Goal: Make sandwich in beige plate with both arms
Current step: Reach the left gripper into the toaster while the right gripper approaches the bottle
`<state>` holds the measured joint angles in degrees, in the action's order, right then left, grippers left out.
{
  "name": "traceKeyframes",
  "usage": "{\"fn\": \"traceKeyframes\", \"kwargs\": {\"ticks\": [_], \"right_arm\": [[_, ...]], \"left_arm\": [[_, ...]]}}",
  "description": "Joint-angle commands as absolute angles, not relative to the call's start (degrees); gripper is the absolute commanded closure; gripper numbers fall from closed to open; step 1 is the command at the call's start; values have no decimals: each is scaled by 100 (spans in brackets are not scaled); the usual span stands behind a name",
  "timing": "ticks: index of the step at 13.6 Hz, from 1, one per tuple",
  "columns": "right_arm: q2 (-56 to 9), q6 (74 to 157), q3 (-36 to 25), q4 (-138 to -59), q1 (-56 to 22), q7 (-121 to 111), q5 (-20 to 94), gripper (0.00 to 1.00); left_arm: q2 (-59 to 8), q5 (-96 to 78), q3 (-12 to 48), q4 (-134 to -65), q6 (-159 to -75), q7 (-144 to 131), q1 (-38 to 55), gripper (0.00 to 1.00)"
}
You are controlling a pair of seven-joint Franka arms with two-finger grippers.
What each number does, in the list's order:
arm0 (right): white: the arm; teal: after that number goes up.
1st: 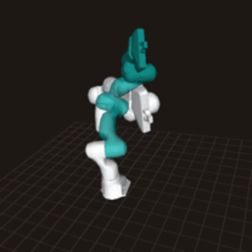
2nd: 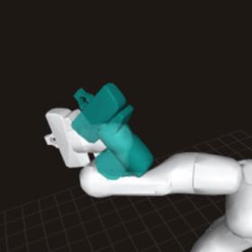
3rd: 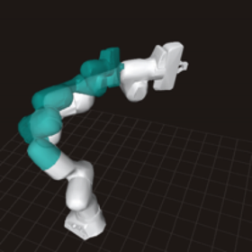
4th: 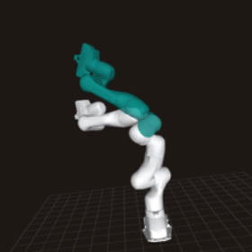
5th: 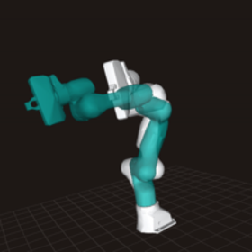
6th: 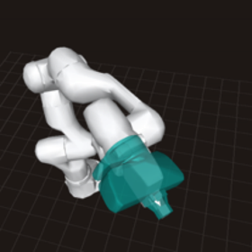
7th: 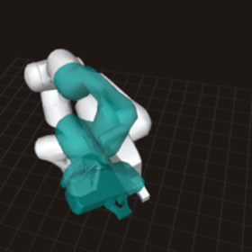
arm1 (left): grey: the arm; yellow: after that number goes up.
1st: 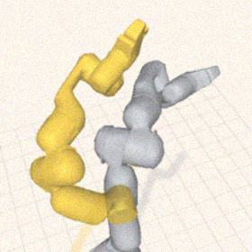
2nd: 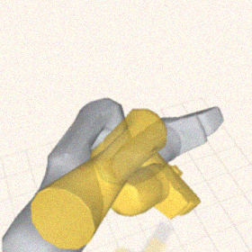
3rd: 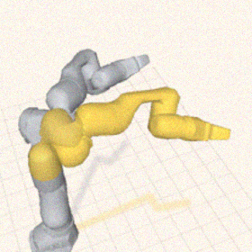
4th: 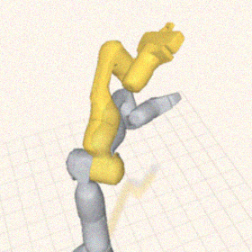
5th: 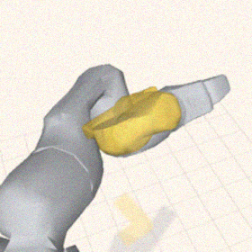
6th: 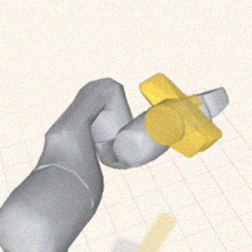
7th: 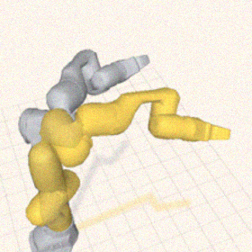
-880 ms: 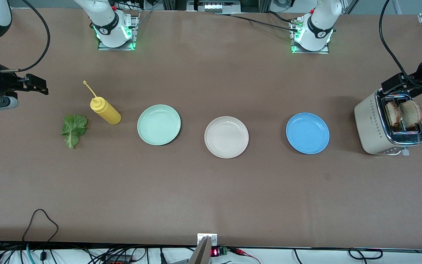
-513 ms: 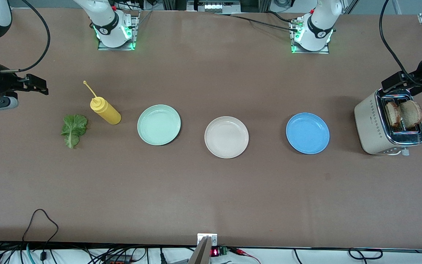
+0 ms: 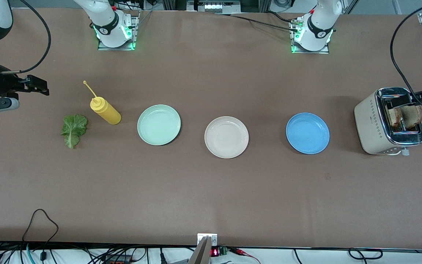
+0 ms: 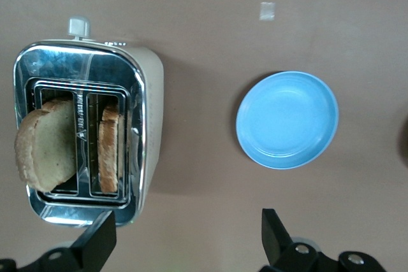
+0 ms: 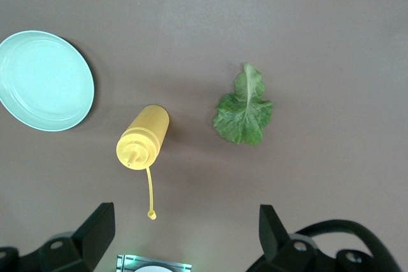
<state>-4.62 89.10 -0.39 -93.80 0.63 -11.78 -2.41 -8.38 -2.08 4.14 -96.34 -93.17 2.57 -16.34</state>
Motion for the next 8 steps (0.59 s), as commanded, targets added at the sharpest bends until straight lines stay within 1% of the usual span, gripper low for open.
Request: {"fn": "traceKeyframes", "kwargs": {"ticks": [1,4,8], "right_arm": [[-492,8947,-17,-9404,132,-1266,25,0],[-519,8903,-61,-9396,158,-1274,167,0],[-580,8921,-79,-9404,193,-1283,114,0]], "left_arm": [[-1019,-97,448,-9589,-9352,474,-1757,0],[-1055,-97,448,-9607,-9360,554,-1890,0],[-1379,-88,439,-9589,-9658,554,-1898,0]]}}
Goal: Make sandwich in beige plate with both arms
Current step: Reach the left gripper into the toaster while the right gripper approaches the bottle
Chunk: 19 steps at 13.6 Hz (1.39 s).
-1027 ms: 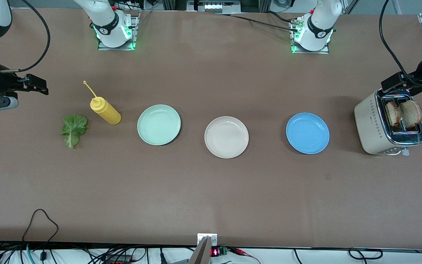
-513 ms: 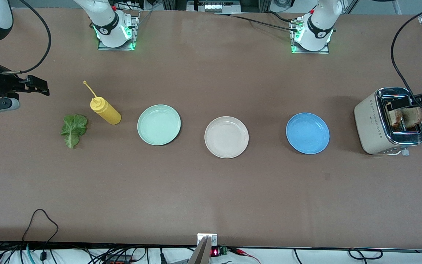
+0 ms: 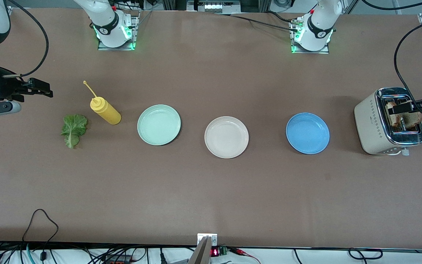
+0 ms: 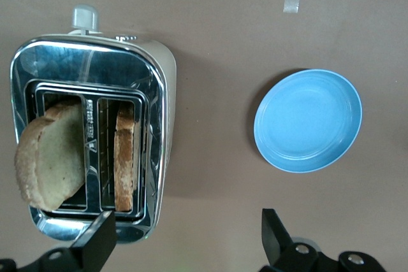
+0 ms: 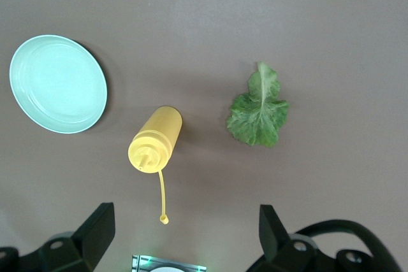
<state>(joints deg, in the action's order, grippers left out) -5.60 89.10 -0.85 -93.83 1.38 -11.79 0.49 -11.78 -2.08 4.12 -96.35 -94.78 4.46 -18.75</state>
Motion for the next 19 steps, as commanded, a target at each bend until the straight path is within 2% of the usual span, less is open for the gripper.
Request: {"fn": "traceKeyframes", "kwargs": {"ticks": [1,8,10,11,12,16,18,19], "right_arm": [[-624,8930,-88,-9404,246,-1283,114,0],[-887,8877,-79,-9378,325,-1301,114,0],[-967,8851,-70,-9369,273,-1283,97,0],[-984,8816,-70,-9378,290,-1301,105,0],[-1054,8781,-70,-9378,299,-1301,114,0],[-1134,8464,-79,-9430,352,-1825,176,0],[-1125,8481,-79,-9518,378,-2091,176,0],[-1116,8490,-79,-9571,413,-2100,176,0]], "left_arm": [[-1502,-1,439,-9589,-9764,554,-1951,0],[-2012,369,448,-9633,-9756,562,-2214,0],[-2030,369,448,-9712,-9555,563,-2224,9],[-2030,360,448,-9712,-9432,563,-2224,16],[-2048,369,448,-9712,-9387,563,-2224,28],[-2092,369,448,-9659,-9168,527,-2206,82],[-2092,360,448,-9642,-9158,554,-2232,97],[-2083,369,448,-9642,-9141,554,-2311,100]]}}
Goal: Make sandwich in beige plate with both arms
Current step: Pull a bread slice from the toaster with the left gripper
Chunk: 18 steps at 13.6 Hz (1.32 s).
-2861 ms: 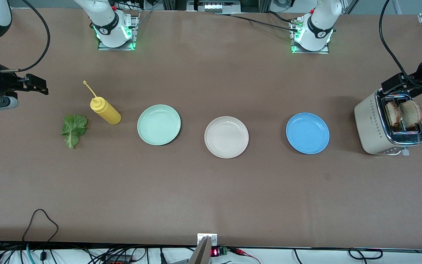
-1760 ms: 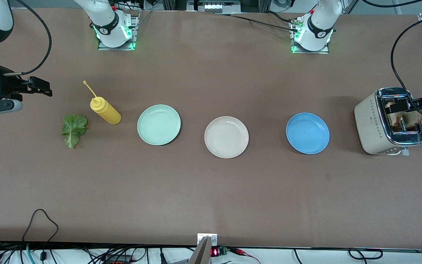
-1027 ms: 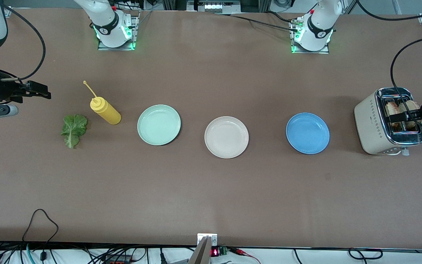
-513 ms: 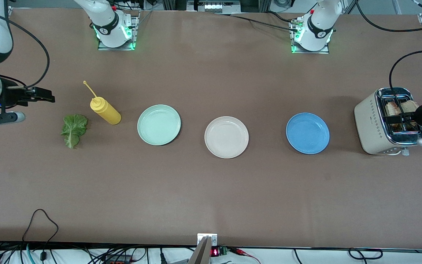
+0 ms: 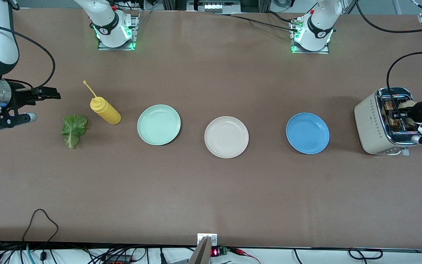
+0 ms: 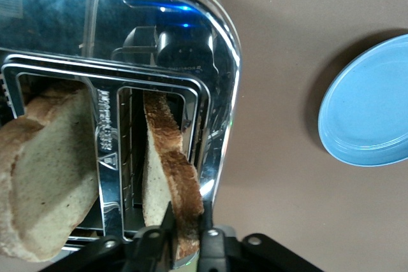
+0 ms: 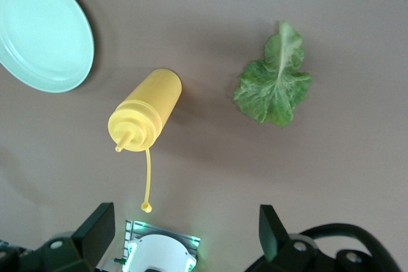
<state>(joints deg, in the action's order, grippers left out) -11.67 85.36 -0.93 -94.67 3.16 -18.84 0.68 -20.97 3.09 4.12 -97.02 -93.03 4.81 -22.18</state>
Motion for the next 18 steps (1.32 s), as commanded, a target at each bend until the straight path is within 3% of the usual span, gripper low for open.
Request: {"fn": "traceKeyframes", "kwargs": {"ticks": [1,3,6,9,12,15,18], "right_arm": [[-1108,8508,-79,-9606,430,-2196,176,0],[-1073,8656,-79,-9886,597,-2757,306,0],[-810,9008,-79,-10518,773,-3224,554,0],[-265,9955,-88,-11625,949,-3987,562,0],[-176,10405,-88,-12084,1186,-4953,719,0],[-220,10677,-88,-12496,1432,-6192,1395,0],[-526,10600,-97,-12577,1949,-8141,2387,0]], "left_arm": [[-2057,369,448,-9633,-9123,562,-2338,100],[-1995,369,448,-9397,-8940,589,-2338,100],[-1986,352,527,-8397,-8028,615,-2285,100],[-1978,343,877,-7534,-7262,853,-2145,100],[-1802,264,1780,-7304,-6751,722,-2127,100],[-1950,-129,3221,-7435,-6706,-233,-2075,100],[-2591,-422,3568,-7409,-7423,-1956,-805,100]]}}
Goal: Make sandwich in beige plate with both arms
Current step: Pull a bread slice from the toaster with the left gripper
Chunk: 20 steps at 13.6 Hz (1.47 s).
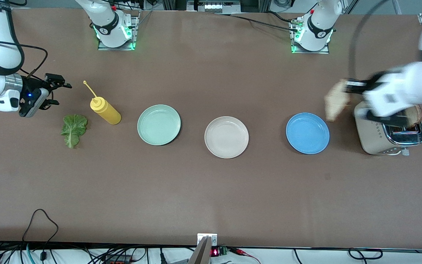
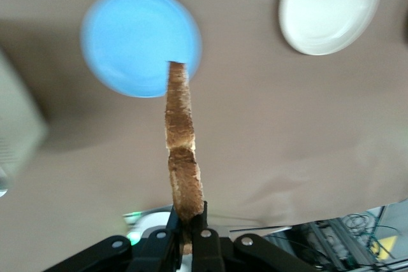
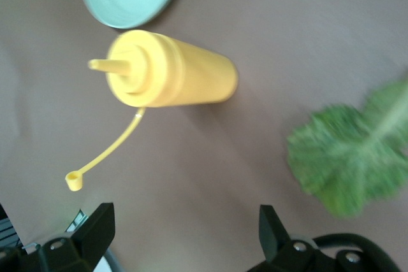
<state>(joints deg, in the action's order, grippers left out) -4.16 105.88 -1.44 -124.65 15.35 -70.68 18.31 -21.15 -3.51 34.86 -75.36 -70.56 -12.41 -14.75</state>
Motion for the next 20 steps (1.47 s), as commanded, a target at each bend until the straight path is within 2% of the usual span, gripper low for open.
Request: {"fn": "traceKeyframes", "kwargs": {"ticks": [1,5,11,15,20], "right_arm": [[-684,10521,-97,-12577,2090,-8635,2565,0],[-1317,10485,-97,-12560,2618,-10358,3127,0],[-2134,10468,-70,-12385,2646,-12099,4393,0],[-2855,10389,-18,-12042,2628,-13102,4859,0],[-3269,10118,219,-11760,2610,-13868,5282,0]], "left_arm": [[-2741,-439,3560,-7418,-7888,-2082,-373,100],[-3680,-1150,3560,-7418,-9173,-2127,88,100],[-4639,-1204,3568,-7409,-10607,-2048,325,100],[-4877,-1213,3568,-7383,-10749,-1917,369,100],[-5080,-1213,3568,-7348,-10758,-1793,378,100]]}}
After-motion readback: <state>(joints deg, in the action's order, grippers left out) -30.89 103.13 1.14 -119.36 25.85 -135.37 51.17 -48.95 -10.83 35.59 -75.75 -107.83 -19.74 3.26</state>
